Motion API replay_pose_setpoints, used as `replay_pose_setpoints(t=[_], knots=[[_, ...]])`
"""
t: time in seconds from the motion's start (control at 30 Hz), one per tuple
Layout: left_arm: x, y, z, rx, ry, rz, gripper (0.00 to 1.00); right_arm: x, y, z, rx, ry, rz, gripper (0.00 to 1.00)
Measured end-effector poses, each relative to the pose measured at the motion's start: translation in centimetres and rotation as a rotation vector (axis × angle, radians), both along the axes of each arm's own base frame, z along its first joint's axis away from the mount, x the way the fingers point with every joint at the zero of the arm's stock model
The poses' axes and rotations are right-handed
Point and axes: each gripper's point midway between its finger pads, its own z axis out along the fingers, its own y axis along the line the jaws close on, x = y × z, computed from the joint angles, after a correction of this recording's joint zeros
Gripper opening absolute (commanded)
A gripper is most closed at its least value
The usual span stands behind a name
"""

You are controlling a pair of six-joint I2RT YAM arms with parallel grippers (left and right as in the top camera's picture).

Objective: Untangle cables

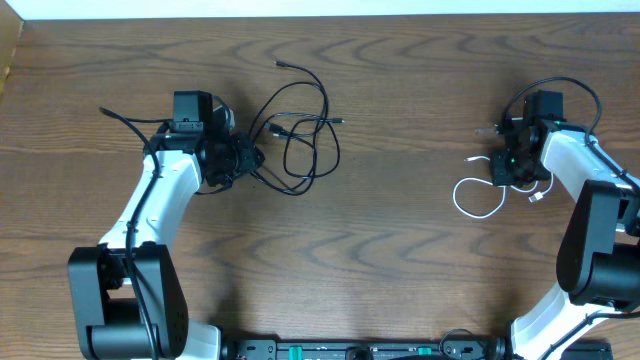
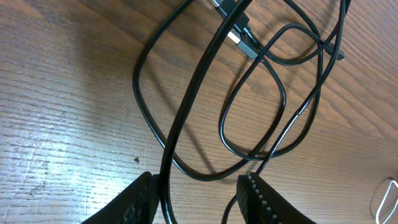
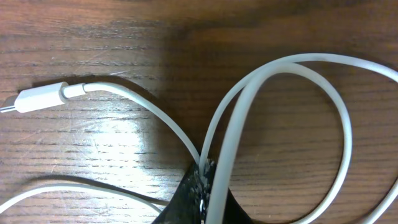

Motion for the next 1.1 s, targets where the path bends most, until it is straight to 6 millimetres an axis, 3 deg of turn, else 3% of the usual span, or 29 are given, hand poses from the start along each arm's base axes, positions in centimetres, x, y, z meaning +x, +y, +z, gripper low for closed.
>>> replay_pose_setpoints(t=[0.2,0.3,0.37,0.53,0.87,0.9,1.0,1.1], knots=[[0.0,0.0,0.0,0.000,-0.001,-0.001,0.48,0.8,-0.4,1.3,-0.008,-0.073,-0.048,0.01],[0.0,0.0,0.0,0.000,-0.001,0.000,0.48,2.8,-1.1,4.3,-0.017,-0.209,-0.091,0.01],[0.0,0.0,0.0,0.000,-0.001,0.000,0.48,4.2,-2.2,7.3,-0.034,-0.326,-0.123,0.01],[0.0,0.0,0.0,0.000,-0.001,0.000,0.48,5.3,-5.3,11.8,-0.104,-0.481,-0.204,0.01],[0.0,0.0,0.0,0.000,-0.001,0.000,0.48,4.5,-12.6,13.4,-0.172,-0.567,-0.436,0.01],[0.0,0.0,0.0,0.000,-0.001,0.000,0.48,4.2,-13.1,13.3,-0.172,-0.567,-0.451,0.07],[0.0,0.0,0.0,0.000,-0.001,0.000,0.48,3.9,-13.8,13.3,-0.163,-0.571,-0.483,0.53],[0.0,0.0,0.0,0.000,-0.001,0.000,0.48,4.0,-13.6,13.3,-0.143,-0.575,-0.483,0.78]])
